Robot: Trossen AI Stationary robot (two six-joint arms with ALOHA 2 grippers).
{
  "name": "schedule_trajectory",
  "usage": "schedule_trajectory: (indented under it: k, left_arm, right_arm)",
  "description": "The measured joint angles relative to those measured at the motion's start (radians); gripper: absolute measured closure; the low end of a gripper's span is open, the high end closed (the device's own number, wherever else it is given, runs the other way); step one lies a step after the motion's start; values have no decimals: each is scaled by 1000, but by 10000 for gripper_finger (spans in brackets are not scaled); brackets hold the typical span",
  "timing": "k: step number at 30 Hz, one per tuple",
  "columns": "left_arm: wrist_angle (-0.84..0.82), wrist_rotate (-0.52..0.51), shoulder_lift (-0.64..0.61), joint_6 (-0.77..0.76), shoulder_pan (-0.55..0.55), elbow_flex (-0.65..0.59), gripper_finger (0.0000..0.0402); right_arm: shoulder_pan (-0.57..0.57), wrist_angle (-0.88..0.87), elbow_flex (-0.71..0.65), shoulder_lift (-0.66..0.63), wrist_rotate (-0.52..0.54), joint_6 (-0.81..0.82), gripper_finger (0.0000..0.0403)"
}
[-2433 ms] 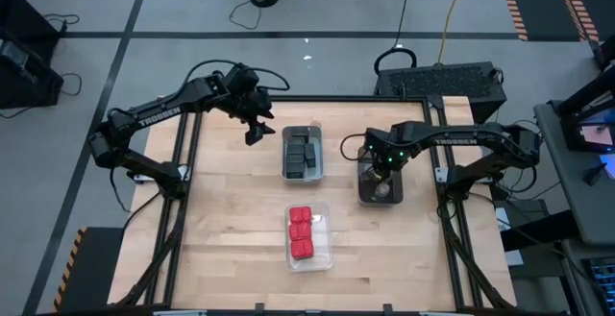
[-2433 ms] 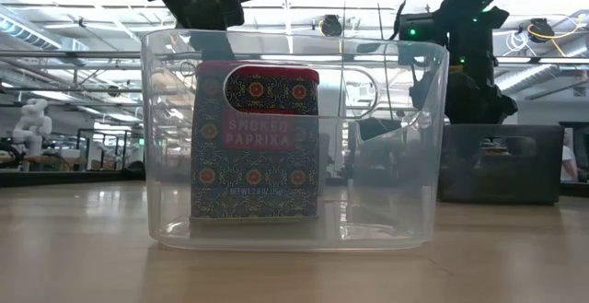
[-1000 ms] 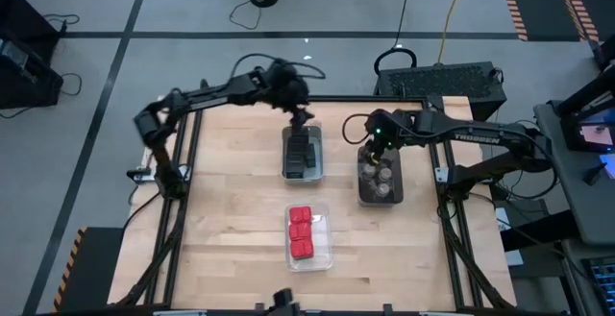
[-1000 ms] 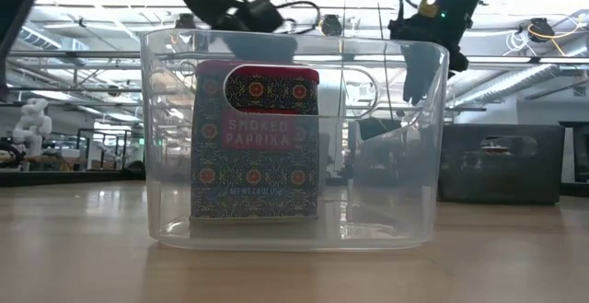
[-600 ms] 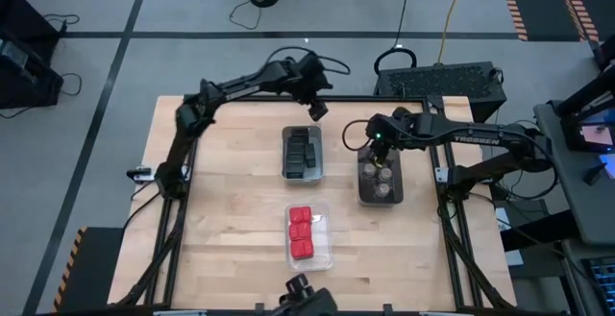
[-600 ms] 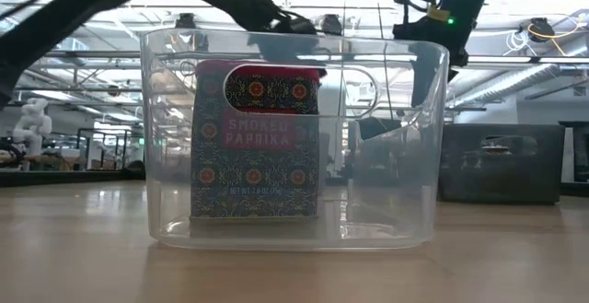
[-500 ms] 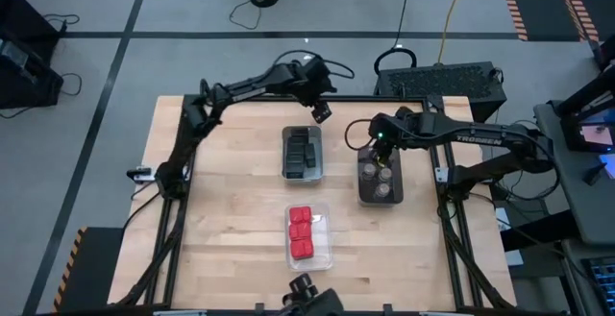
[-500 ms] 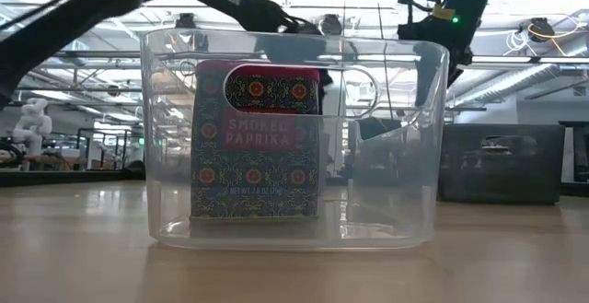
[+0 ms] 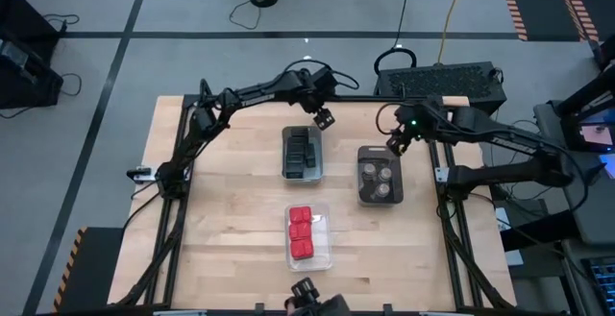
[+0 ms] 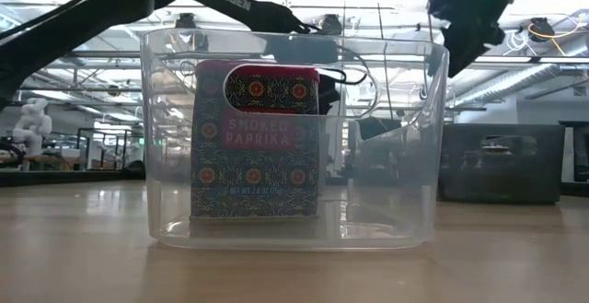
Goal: Sort spices by type
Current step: Put the brown spice bottle into the black bin
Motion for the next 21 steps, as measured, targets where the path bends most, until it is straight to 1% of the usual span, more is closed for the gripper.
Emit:
schedule_trajectory:
  k: [5,12,18,21]
  left_arm:
    - [1,36,18,-38,5,1,142]
    - [-35,42,65,-40,0,0,142]
    - [-60,41,75,-36,-1,-1,142]
    - [-59,41,73,-5,-1,0,142]
  right_arm:
    - [0,-19,0,-40,-3,2,179]
    - [0,-38,0,-59,-3,3,179]
    - [1,-56,0,-61,-3,3,179]
    - [1,-56,0,-61,-2,3,179]
